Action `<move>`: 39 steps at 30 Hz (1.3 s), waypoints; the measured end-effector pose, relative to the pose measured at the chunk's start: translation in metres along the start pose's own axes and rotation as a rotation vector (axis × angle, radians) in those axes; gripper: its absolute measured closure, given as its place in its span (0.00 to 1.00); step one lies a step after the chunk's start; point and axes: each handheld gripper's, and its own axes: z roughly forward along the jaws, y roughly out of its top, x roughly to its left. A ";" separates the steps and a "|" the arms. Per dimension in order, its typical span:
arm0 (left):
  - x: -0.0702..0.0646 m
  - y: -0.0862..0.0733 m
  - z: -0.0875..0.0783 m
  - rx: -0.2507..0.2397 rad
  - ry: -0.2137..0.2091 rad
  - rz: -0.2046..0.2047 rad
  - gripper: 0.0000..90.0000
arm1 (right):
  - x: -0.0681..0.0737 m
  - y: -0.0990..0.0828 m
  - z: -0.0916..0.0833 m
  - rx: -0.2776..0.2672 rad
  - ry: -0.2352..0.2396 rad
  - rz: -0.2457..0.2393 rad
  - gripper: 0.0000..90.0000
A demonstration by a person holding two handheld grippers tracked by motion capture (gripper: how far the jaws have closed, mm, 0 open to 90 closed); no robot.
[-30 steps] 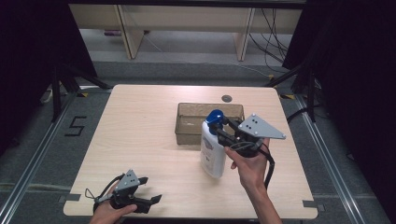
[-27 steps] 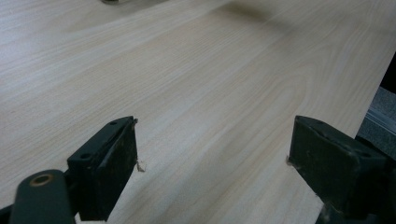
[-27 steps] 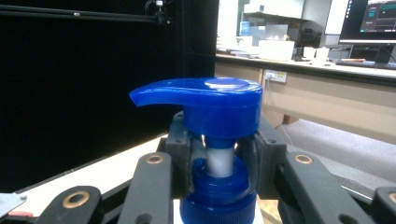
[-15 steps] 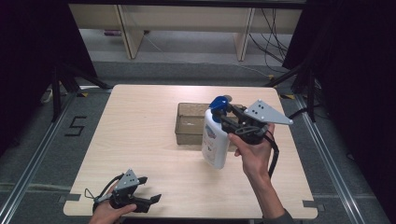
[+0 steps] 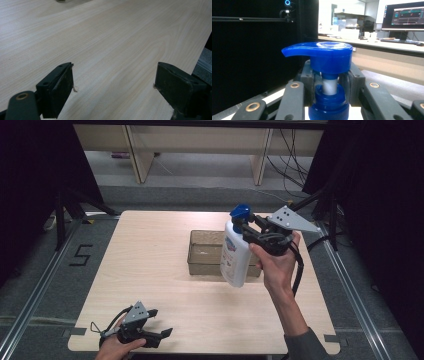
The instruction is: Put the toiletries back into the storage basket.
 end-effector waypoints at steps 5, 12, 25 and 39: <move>0.000 -0.001 0.001 -0.002 0.008 -0.003 0.16 | -0.012 0.005 0.006 -0.002 -0.024 0.002 0.74; 0.001 0.000 0.000 0.006 0.001 0.002 0.17 | -0.028 0.013 0.011 0.004 -0.036 0.009 0.74; 0.001 0.000 0.000 -0.003 0.010 0.002 0.16 | -0.060 0.016 0.017 0.008 -0.113 0.033 0.74; 0.000 -0.001 0.001 -0.004 0.006 -0.003 0.16 | -0.088 0.007 0.027 0.015 -0.164 0.064 0.74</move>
